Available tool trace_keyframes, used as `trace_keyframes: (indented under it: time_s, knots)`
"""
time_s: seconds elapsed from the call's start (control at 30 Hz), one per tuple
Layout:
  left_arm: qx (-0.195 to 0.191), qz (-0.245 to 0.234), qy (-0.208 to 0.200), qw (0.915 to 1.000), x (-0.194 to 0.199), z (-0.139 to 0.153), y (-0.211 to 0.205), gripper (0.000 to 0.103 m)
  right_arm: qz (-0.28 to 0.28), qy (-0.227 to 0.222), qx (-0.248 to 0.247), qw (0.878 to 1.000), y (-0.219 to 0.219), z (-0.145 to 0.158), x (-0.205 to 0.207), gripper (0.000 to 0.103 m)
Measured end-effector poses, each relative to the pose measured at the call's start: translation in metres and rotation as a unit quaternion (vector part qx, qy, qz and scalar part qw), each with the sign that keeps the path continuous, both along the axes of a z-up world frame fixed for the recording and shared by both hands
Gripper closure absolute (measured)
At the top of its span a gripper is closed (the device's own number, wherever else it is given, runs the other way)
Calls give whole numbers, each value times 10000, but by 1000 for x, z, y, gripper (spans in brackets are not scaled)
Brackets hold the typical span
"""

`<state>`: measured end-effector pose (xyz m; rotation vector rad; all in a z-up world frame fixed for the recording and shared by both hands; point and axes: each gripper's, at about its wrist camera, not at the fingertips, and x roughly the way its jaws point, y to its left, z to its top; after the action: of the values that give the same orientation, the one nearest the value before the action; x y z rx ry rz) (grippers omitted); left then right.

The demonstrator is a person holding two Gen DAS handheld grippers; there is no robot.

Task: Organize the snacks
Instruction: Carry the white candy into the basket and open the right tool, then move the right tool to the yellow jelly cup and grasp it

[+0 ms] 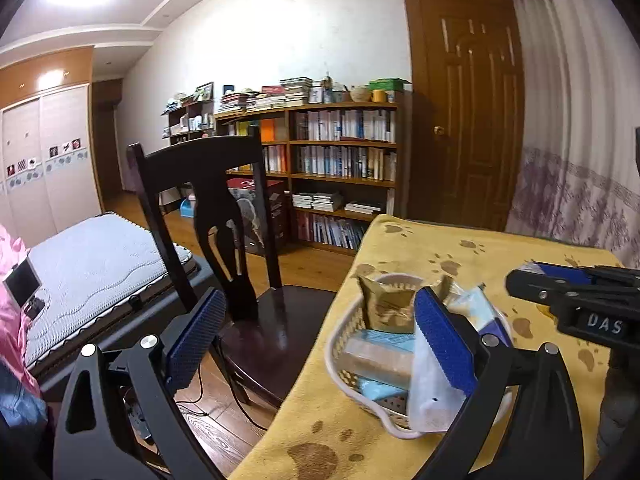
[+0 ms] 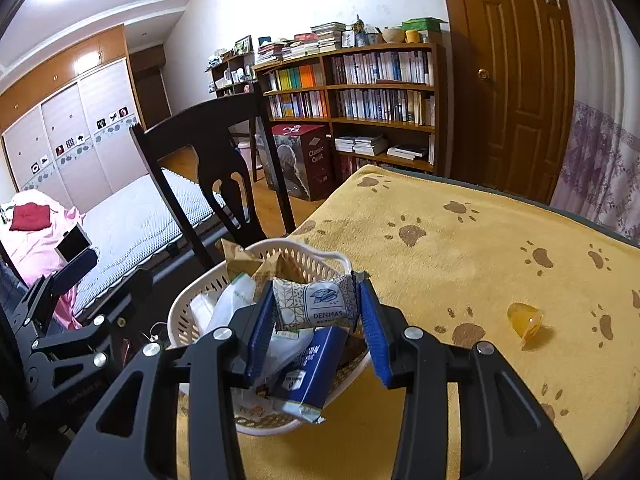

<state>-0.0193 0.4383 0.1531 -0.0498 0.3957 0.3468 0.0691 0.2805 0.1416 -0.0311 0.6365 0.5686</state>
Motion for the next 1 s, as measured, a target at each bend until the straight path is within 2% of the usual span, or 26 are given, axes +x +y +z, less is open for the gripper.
trace_keyframes:
  time_s: [0.27,0.5,0.7,1.0]
  knots:
    - [-118,140,-35,9998,-1,-1,13,6,51,129,128,9998,11,5,10,61]
    - [-170,144,-38,9997,-1,-1,15,4,182,664,408,9968,26,-5,34,56]
    - [-230,183,8,9996,3,-3,19,4,237,979,574,9933,24,-18,40,53]
    - [-183,128,85,9997,6,-8,14,4,-11,1037,722,9920,-2,-22,46,51]
